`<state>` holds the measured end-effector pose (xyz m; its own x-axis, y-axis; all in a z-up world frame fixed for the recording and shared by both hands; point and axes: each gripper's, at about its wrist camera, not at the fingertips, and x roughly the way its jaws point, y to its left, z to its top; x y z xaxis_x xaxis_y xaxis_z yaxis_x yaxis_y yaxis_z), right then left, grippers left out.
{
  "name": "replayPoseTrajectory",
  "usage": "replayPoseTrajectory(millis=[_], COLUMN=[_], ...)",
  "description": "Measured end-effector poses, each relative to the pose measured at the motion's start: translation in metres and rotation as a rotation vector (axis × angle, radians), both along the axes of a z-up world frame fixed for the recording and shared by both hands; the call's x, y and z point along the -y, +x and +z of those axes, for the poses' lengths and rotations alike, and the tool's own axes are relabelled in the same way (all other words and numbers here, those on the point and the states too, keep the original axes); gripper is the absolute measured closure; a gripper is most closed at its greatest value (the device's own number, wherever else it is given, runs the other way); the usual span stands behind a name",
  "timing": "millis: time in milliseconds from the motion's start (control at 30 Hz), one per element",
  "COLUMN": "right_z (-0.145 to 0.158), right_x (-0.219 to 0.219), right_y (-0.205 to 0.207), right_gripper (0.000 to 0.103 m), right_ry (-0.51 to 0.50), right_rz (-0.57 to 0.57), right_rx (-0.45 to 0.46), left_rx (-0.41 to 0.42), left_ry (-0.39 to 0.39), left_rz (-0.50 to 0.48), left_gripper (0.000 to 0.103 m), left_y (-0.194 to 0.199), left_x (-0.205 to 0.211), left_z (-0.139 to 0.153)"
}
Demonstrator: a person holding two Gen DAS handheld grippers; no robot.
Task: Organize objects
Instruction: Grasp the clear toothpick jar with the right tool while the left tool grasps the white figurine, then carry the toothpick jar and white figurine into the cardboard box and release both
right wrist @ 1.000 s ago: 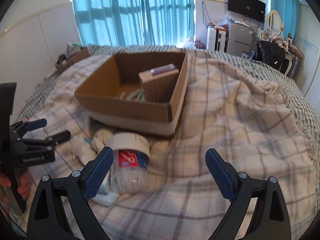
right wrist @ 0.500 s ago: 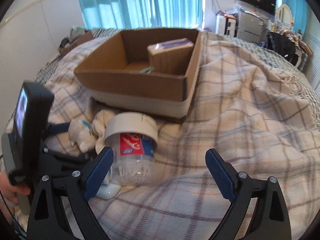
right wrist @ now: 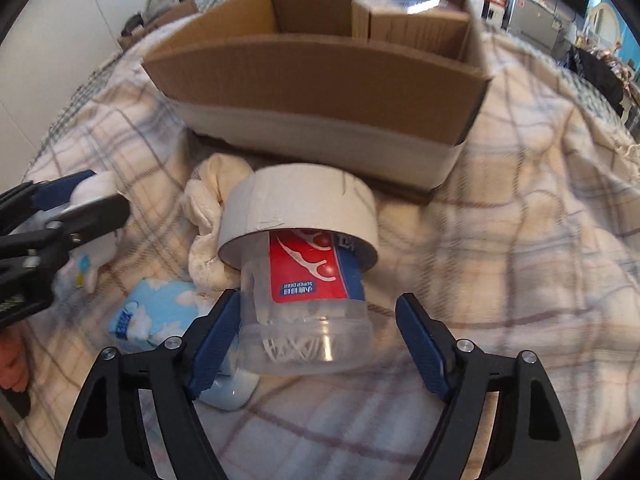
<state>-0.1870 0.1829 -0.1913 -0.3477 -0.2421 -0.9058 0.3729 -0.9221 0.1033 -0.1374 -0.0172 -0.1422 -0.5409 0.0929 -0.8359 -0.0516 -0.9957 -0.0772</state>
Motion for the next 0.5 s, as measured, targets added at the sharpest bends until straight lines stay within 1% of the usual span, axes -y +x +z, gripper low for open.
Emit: replayPoseTrajectory(millis=[33,67,100,167,300,467,500], right_z=[-0.003,-0.005,-0.005,-0.001,0.028,0.053,0.055], right_x=[0.000,0.000,0.000,0.000,-0.010,-0.020,-0.023], right_y=[-0.003,-0.004,-0.004,-0.001,0.020,0.049,0.054], right_gripper=[0.029,0.038,0.040,0.040,0.040,0.040,0.040], right_ry=[-0.007,-0.020,-0.040,-0.024,-0.025,-0.008,-0.008], right_rz=[-0.004,-0.005,0.000,0.000,-0.022,-0.026,-0.021], right_rx=[0.017,0.029,0.043,0.036,-0.014,-0.070,-0.069], left_rx=[0.003,0.002,0.000,-0.005,-0.012,-0.026,-0.027], left_ry=[0.006,0.007,0.006,0.004,0.007,-0.009,-0.014], left_rz=[-0.001,-0.002,-0.006,-0.009,-0.010,-0.009,-0.011], left_gripper=[0.036,0.036,0.036,0.036,0.036,0.036,0.036], left_y=[-0.003,-0.001,0.000,-0.002,0.001,0.004,0.005], left_x=[0.002,0.001,0.000,0.004,0.004,0.000,-0.001], left_z=[-0.001,-0.003,-0.003,-0.005,-0.003,0.001,0.002])
